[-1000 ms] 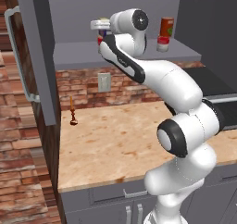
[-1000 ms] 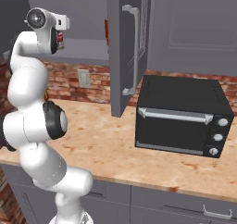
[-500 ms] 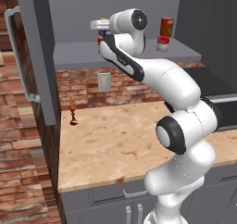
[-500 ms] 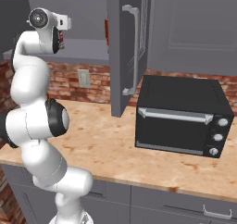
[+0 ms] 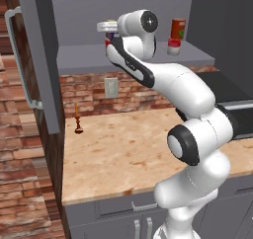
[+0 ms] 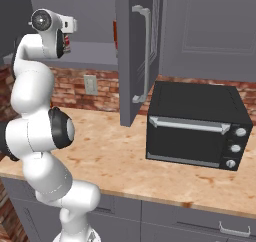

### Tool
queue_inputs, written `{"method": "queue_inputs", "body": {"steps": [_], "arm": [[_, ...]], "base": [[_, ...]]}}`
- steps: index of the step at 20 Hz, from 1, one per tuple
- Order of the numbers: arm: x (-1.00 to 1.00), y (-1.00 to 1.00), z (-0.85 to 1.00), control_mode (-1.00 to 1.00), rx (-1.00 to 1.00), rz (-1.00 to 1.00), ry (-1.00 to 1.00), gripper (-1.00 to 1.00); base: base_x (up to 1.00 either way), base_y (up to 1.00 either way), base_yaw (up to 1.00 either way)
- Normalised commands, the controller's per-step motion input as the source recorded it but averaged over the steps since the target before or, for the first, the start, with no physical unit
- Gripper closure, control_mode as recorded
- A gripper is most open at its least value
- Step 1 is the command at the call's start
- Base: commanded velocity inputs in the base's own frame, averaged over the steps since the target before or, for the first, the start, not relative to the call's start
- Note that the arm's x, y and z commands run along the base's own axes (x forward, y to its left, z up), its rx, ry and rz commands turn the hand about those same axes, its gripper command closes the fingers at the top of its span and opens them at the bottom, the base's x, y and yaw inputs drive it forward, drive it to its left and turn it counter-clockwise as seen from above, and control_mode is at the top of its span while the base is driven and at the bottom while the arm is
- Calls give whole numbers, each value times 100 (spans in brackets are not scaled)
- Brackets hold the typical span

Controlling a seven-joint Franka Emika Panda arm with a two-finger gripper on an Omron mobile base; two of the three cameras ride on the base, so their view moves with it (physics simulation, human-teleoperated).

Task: Stack two cans on top of the other two cans in the cabinet.

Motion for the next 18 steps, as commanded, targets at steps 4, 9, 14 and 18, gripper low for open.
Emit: {"method": "queue_inputs", "body": {"steps": [4, 9, 14, 18], "arm": [[0, 0, 0, -100, 0, 0, 0, 100], [0, 0, 0, -100, 0, 0, 0, 100], [0, 0, 0, -100, 0, 0, 0, 100], [0, 0, 0, -100, 0, 0, 0, 100]], "base": [[0, 0, 0], [0, 0, 0], [0, 0, 0], [0, 0, 0]]}}
